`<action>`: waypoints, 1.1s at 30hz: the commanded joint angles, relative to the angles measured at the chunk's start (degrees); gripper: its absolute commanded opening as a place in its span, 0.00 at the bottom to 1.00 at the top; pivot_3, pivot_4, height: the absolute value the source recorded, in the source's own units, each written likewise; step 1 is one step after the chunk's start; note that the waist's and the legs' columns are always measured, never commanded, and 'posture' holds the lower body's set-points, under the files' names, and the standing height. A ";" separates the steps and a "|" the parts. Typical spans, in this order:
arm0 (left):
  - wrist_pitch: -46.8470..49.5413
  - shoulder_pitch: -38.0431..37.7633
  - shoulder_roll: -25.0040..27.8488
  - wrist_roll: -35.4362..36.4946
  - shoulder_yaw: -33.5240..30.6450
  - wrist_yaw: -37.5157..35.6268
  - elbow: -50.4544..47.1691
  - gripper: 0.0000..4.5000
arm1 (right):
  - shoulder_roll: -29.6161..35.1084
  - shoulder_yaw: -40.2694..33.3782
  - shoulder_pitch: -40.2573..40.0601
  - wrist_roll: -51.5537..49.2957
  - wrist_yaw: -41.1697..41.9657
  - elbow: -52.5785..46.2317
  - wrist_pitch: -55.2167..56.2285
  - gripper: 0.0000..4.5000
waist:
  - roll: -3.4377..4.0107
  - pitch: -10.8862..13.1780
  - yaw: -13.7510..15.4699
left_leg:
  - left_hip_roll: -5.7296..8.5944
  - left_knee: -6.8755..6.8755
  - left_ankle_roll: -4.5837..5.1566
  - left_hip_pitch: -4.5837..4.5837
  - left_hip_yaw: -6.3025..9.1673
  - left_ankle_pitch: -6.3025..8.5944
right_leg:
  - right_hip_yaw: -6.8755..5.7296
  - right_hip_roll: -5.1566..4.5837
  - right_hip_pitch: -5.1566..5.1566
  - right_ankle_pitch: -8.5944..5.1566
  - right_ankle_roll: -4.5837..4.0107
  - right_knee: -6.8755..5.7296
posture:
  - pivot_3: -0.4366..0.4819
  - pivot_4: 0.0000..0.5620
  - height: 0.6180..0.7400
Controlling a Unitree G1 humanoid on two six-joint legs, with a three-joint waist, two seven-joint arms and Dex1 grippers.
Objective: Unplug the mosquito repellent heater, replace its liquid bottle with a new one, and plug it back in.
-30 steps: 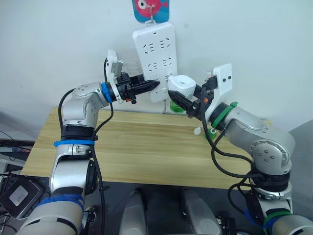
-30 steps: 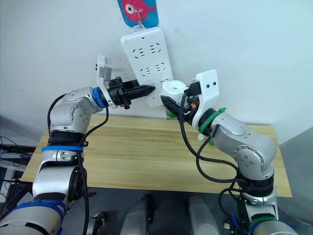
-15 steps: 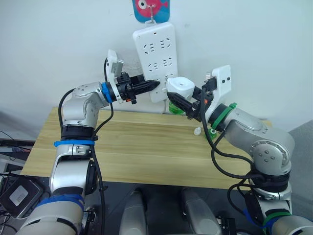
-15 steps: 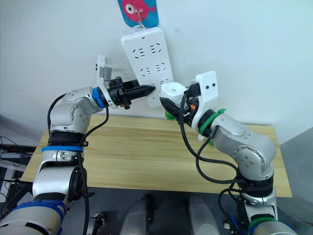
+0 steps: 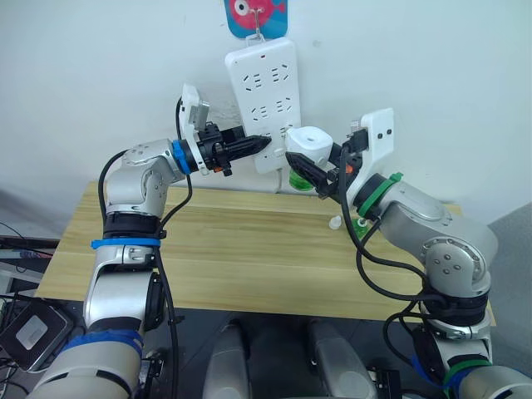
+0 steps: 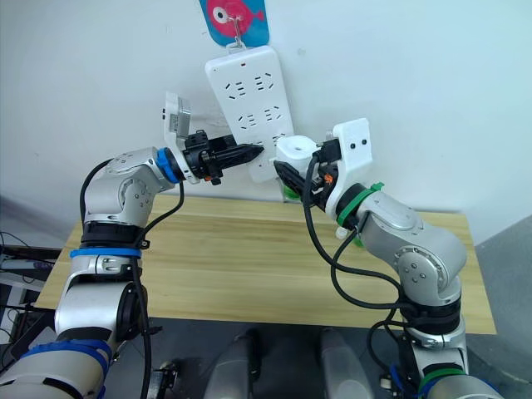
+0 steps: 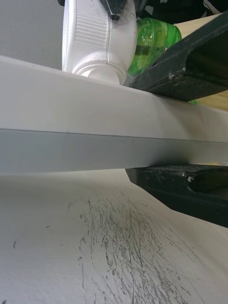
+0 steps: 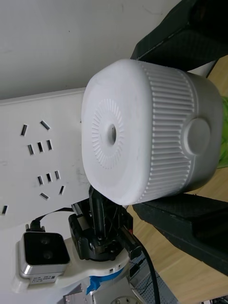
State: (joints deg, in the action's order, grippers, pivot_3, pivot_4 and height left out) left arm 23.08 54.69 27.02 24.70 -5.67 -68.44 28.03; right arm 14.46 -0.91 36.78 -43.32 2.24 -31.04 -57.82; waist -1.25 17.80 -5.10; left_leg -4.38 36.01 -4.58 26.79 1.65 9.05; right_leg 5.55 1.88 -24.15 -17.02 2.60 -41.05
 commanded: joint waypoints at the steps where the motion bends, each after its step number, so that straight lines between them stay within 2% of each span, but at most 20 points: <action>1: -0.44 0.03 -0.02 0.68 0.24 -0.83 -1.90 0.29 | -1.06 0.06 2.12 1.38 0.63 -0.31 2.81 0.68 | 0.00 0.00 0.00 | 0.00 0.00 0.00 0.00 0.00 0.00 | 0.00 0.00 0.00 0.00 0.00 0.00 | 0.33 0.48 1.00; 11: -0.22 -0.08 0.01 0.90 0.25 -0.56 -2.55 0.29 | -1.42 4.28 3.20 8.54 2.43 1.76 4.77 0.68 | 0.00 0.00 -0.11 | -0.01 0.03 0.00 -0.02 0.00 -0.01 | 0.02 0.01 0.00 0.00 0.00 -0.04 | 0.34 0.48 1.00; 18: 0.26 -0.90 -0.25 1.20 0.22 -0.17 -3.76 0.29 | -1.41 9.58 3.60 18.30 2.13 4.02 9.28 0.68 | 0.00 0.00 -0.20 | -0.04 0.04 0.01 -0.03 -0.01 -0.02 | 0.02 0.05 -0.01 0.02 -0.02 -0.05 | 0.34 0.48 1.00; 24: 0.54 -1.17 -0.34 1.42 0.32 0.01 -4.39 0.29 | -10.88 6.30 4.32 16.43 -1.23 6.08 7.32 0.68 | 0.00 0.00 -0.75 | -0.11 0.04 0.09 -0.07 -0.01 -0.13 | 0.02 0.12 -0.03 0.09 -0.12 -0.11 | 0.35 0.47 1.00; 33: 0.85 -1.45 -0.40 1.59 0.32 0.30 -5.27 0.29 | -11.94 10.37 5.89 24.17 -1.55 9.71 9.39 0.68 | 0.00 0.00 -1.44 | -0.12 0.03 0.27 -0.12 -0.04 -0.38 | 0.06 0.15 -0.02 0.18 0.08 -0.10 | 0.36 0.46 1.00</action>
State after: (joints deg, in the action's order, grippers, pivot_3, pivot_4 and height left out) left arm 23.29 53.12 28.06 23.92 -6.78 -65.33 27.18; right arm 3.11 8.78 40.25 -21.74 1.76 -22.69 -50.25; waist -1.25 17.79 -6.54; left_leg -4.51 36.04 -4.29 26.67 1.61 8.63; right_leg 5.62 2.04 -24.18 -16.81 2.71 -41.16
